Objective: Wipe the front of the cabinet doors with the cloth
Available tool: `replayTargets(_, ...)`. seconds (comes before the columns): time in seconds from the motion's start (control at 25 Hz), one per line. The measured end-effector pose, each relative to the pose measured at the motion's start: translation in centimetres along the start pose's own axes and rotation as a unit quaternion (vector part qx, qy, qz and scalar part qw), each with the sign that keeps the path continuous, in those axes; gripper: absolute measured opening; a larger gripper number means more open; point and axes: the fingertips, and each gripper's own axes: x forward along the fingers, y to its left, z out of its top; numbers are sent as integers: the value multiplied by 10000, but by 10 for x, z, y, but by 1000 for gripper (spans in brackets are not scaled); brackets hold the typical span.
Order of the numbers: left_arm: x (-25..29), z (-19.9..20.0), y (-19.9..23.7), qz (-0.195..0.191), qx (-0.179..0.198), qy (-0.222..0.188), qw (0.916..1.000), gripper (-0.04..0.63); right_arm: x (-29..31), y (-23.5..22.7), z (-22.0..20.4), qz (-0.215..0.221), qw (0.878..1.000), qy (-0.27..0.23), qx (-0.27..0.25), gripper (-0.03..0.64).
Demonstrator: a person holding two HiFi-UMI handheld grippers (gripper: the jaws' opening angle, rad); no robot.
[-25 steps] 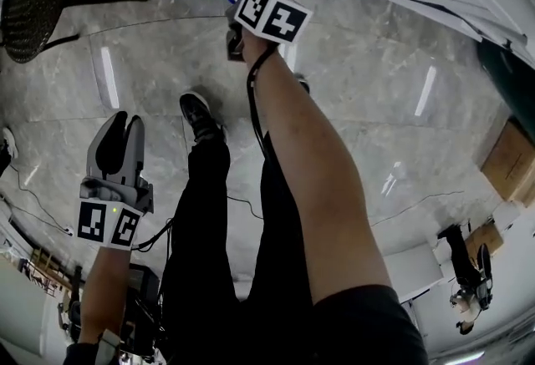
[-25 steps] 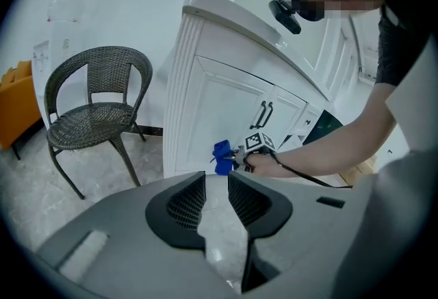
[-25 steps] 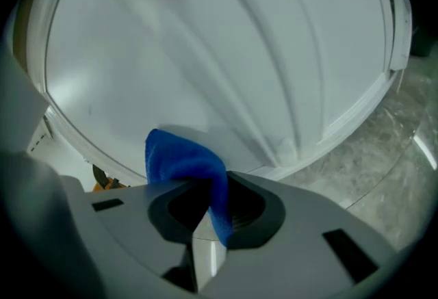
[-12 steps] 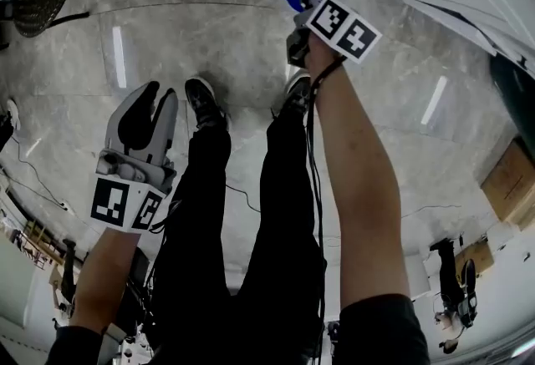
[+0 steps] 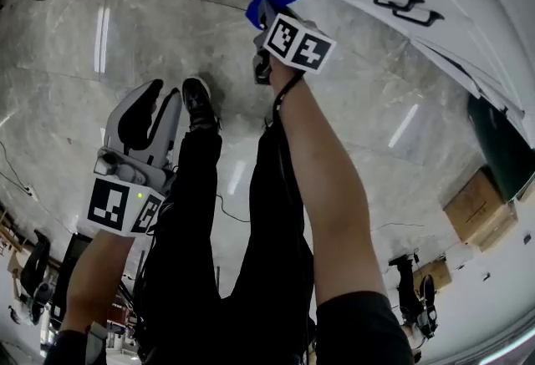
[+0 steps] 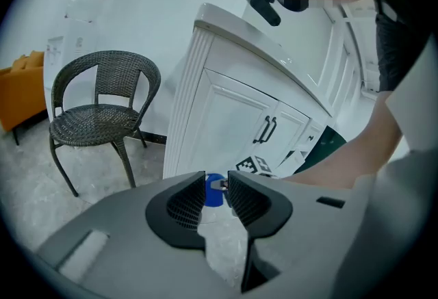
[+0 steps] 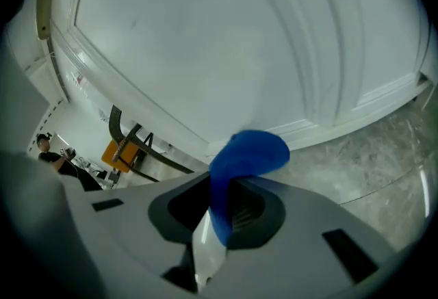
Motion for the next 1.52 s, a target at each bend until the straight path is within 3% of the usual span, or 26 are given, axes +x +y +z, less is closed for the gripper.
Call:
replayTargets(0.12,-14,-1,15,-74,-50,-35,10000,104,35,56,-13,264,9990,225,-267,57)
replayTargets(0.24,-37,-6,43,110,-242,-70,9996,104,65,112,-22,661,9956,467,-480,57)
replayTargets(0.36,-57,-13,72,341,-415,-33,9986,104,93,141,-26,1033,9925,643,-67,57)
replayTargets(0.52,-74,-17,97,505,-503,-72,9974,104,113,142,-21,1333,9870,703,557,57)
replayTargets(0.64,-80,-16,102,506,-597,-120,9969,104,109,129,-1,1404,9860,391,816,57)
replayTargets(0.8,-73,-8,89,375,-774,-175,9961,104,98,101,25,1316,9896,142,562,57)
replayTargets(1.04,-50,12,46,57,-569,-132,9983,104,59,52,46,1080,9929,-126,484,57)
replayTargets(1.36,-14,30,-10,-189,-493,-105,9986,104,-3,-59,61,380,9963,-426,647,58)
replayTargets(1.52,7,27,-41,-351,-299,9,9989,104,-34,-92,66,394,9942,-633,773,57)
